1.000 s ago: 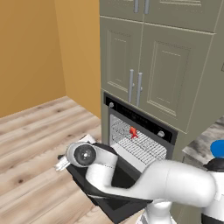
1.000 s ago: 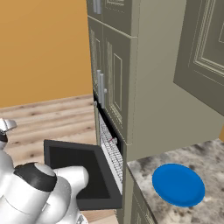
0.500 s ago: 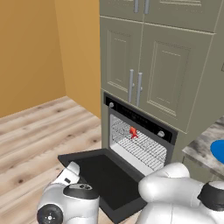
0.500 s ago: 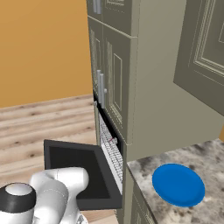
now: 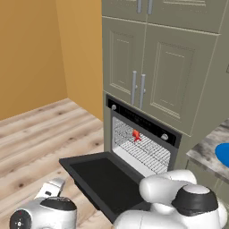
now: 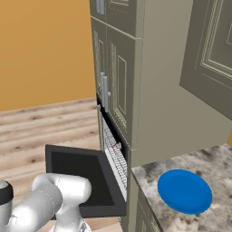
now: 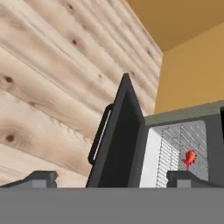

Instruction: Place the fish on the top rack of the oven, and slide the tray back inside. Close the oven door.

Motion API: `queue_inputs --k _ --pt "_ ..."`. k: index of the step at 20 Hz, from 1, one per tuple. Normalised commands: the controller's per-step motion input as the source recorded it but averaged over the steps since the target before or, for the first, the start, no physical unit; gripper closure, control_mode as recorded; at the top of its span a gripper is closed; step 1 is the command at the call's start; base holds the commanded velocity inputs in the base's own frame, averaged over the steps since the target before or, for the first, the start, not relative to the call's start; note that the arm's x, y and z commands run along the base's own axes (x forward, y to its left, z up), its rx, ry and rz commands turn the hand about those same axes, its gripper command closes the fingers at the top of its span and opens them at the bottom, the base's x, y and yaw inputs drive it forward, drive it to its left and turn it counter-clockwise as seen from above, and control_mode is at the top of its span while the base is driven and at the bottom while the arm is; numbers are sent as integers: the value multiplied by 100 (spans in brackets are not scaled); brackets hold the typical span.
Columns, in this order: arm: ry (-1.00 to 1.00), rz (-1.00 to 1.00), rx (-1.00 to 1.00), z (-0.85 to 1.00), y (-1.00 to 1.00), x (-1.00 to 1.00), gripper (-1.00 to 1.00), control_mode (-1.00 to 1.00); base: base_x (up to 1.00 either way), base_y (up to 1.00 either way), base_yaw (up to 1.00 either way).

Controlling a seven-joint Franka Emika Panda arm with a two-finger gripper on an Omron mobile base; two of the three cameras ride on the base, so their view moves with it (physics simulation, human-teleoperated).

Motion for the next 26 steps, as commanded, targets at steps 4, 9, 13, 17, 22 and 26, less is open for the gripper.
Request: queue_inputs --k 4,9,13,17,22,26 --pt "24 0 -38 -80 9 14 -100 -100 0 0 0" --pt "2 0 -45 -100 0 10 -100 -100 0 0 0" --pt "-4 0 -43 -100 0 14 -100 -100 0 0 0" --pt "-8 0 -44 -98 -4 25 -100 -100 0 0 0" --pt "-9 0 -43 -88 -14 31 -100 -100 0 0 0" --pt "0 -3 -35 -76 -28 49 -100 -100 0 0 0"
